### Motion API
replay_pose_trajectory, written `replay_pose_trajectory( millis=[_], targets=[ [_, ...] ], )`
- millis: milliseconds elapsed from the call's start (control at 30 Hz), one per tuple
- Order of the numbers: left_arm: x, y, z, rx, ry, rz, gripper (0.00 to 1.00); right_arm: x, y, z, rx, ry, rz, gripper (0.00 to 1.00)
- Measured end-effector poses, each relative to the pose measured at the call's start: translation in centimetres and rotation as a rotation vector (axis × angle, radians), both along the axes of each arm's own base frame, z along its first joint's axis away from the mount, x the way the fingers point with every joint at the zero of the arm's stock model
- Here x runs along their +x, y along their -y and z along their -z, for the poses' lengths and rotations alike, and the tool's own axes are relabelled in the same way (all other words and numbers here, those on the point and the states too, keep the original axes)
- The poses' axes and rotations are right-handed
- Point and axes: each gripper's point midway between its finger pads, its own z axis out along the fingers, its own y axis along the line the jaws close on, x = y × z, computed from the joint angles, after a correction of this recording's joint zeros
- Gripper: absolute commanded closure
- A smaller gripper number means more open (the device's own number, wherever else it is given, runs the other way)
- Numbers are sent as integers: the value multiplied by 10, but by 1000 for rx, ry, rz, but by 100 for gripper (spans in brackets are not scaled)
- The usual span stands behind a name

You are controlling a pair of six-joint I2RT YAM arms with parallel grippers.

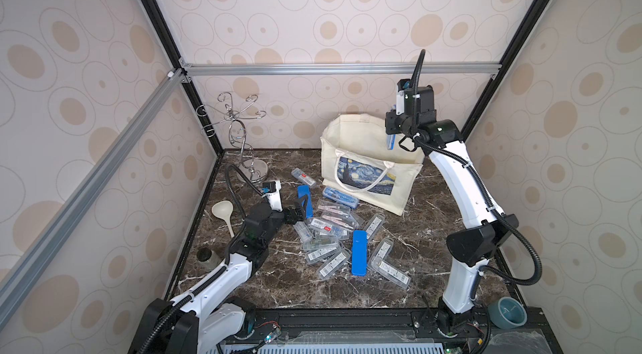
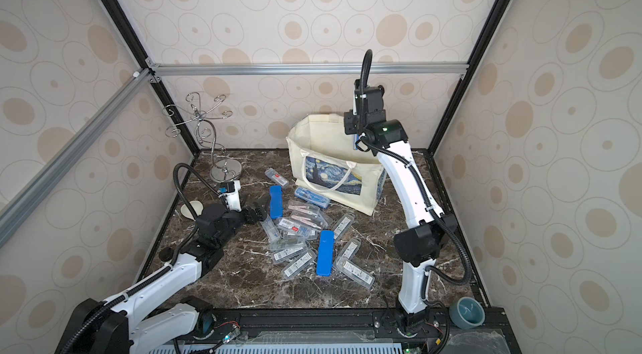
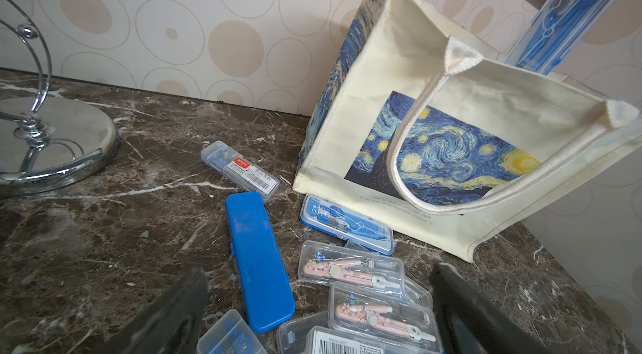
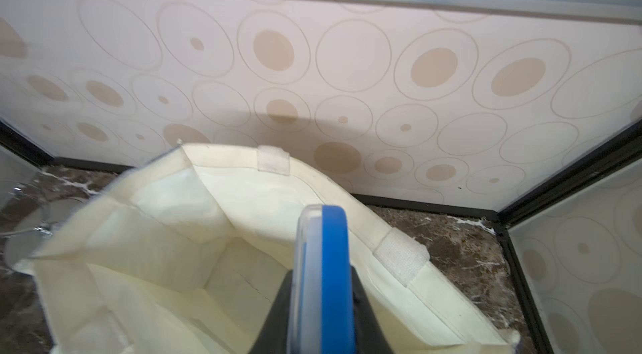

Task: Put the compass set into the canvas bag
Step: Place the compass set in the canvas bag.

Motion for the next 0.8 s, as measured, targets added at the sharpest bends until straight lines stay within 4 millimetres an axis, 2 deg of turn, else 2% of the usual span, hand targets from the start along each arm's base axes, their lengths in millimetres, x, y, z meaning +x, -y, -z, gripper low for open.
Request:
replay_pose_trajectory(
  millis=[200,300,467,600,700,800],
  targets=[
    [9,-10,29,39,-126,-82,0,-8,-8,95,-109,-213,-64,96],
    [15,-16,45,75,-208,-127,0,-14,-9,124,-139,-279,-90,95],
    [22,-21,77,132,-347,-179,0,-15,-10,130,-164,-287,-108,95],
    [18,-25,108,164,-455,-204,0,-13,-9,139,-186,-308,-112,94],
    [13,-27,124,173,-511,-213,0,-10,-9,151,-201,-341,-116,94],
    [12,-27,130,170,-536,-218,0,-10,-10,162,-206,-383,-128,92]
  ],
)
